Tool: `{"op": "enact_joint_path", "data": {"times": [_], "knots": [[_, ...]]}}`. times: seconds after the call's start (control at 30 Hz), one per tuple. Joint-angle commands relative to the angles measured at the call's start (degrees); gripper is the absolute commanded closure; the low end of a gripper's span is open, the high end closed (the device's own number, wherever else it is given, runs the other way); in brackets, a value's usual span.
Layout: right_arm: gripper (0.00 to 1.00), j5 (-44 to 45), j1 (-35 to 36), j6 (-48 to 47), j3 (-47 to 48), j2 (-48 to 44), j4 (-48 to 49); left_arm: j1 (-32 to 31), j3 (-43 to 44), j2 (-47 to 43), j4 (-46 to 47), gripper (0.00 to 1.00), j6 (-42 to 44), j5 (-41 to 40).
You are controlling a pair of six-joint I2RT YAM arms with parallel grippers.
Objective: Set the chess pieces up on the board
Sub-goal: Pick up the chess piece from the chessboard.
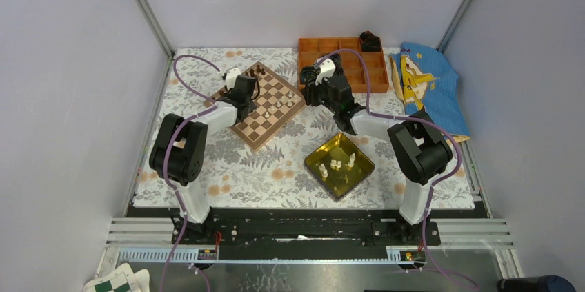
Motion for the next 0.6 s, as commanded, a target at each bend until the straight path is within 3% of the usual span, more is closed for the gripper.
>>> {"op": "enact_joint_path", "data": {"times": [0.0, 0.57], "knots": [[0.55, -0.2, -0.4, 0.7, 0.9, -2.1, 2.2, 0.5, -0.9, -2.8, -0.7, 1.0, -1.1, -1.9], [0.55, 0.5, -0.4, 0.8, -0.2, -3.9, 1.8, -6.6, -5.9, -7.4, 0.1, 1.0, -0.9, -4.4]]}}
